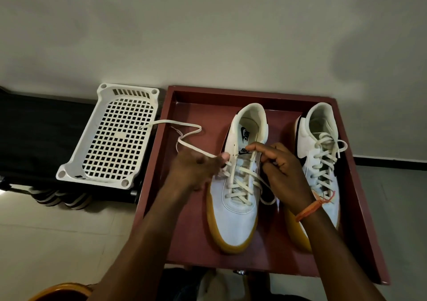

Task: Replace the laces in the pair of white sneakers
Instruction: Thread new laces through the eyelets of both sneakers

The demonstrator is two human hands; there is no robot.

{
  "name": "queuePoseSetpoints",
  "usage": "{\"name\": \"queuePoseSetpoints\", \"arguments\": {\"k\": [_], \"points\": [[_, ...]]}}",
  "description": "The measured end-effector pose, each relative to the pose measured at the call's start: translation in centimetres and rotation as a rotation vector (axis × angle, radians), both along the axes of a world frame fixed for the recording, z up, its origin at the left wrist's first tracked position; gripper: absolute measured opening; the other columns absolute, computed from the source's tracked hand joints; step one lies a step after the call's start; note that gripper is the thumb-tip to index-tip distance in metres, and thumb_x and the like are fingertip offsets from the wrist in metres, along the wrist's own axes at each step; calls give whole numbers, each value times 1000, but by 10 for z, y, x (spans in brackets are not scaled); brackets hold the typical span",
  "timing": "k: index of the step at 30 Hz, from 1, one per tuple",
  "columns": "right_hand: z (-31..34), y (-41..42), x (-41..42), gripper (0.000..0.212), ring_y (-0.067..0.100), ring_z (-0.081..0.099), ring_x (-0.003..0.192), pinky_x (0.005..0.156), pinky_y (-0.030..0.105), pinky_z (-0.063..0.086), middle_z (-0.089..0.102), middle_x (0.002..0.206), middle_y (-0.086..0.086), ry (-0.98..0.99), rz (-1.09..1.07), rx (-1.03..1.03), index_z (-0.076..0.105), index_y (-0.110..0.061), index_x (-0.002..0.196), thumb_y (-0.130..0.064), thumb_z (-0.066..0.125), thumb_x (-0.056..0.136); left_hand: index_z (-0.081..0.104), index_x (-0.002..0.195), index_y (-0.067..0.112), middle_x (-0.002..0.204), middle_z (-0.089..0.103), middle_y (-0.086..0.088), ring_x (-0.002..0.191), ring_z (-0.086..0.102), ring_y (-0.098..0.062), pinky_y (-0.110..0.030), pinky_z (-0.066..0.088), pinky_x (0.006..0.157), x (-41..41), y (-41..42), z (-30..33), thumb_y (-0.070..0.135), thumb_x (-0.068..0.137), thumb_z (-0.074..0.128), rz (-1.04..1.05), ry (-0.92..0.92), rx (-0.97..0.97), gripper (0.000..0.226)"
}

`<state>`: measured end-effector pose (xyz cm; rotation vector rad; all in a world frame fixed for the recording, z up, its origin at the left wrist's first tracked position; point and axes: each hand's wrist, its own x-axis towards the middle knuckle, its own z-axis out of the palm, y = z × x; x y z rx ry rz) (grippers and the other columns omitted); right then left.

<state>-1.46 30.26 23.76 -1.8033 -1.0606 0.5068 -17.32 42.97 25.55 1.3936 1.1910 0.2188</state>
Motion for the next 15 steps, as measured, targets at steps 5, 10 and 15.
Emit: {"name": "queuePoseSetpoints", "arguments": {"k": [5,10,15], "points": [[-1,3,-4,52,15,51,69,67,18,43,45,82,7,13,-11,-2,69,-33,111,-4,41,78,70,73,4,64,69,-6,55,60,-9,-28,50,60,10,-15,-2,26,79,81,-101,-104,199,25],[0,2,-4,52,11,52,71,70,12,43,45,82,2,21,-13,7,69,-32,110,-3,41,78,70,73,13,59,61,8,52,50,-1,-22,42,56,5,6,5,24,88,72,181,-169,408,19],[-3,3,-5,55,10,49,70,69,17,42,44,83,7,27,-21,8,70,-34,110,-1,40,78,67,69,7,51,53,-1,46,44,-13,-22,36,46,-12,26,4,39,85,74,269,-73,259,37]]}}
